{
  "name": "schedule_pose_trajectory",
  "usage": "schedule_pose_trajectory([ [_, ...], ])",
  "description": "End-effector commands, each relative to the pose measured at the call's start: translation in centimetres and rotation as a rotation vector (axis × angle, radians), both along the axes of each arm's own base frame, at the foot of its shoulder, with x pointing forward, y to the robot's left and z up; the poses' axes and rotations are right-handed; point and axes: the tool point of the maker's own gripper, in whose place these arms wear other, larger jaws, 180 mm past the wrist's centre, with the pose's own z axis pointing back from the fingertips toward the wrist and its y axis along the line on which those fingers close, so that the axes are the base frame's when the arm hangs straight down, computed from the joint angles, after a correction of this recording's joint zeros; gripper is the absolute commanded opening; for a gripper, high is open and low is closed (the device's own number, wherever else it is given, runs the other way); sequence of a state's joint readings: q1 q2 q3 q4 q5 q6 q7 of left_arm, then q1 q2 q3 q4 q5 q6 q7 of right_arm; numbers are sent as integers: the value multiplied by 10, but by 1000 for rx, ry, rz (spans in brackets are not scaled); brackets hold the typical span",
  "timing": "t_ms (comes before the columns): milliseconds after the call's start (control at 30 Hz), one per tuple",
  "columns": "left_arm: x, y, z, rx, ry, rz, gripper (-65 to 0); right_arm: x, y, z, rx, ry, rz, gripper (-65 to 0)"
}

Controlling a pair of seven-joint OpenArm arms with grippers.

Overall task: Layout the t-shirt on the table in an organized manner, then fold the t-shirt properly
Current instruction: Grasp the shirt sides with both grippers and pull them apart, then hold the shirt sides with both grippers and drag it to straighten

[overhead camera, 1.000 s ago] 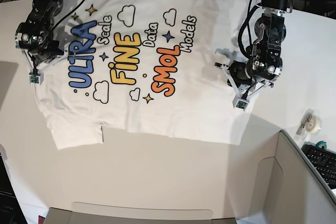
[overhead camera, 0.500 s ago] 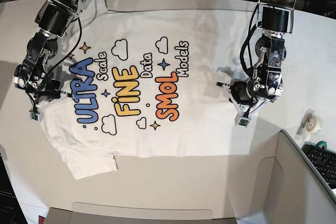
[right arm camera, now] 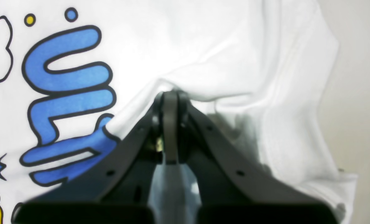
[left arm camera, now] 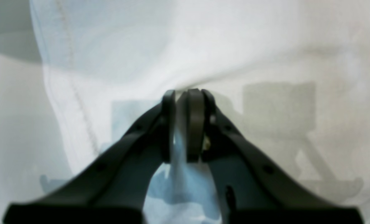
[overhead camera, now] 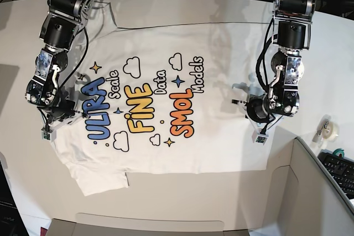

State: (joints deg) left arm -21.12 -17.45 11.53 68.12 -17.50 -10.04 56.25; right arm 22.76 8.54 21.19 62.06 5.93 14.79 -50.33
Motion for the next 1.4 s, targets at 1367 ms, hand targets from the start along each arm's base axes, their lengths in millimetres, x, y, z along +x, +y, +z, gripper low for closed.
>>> schedule_pose_trajectory([
  [1367, -17, -15, 90, 20, -175, -33, -458, -69, -52, 77, -67, -68, -162, -447],
])
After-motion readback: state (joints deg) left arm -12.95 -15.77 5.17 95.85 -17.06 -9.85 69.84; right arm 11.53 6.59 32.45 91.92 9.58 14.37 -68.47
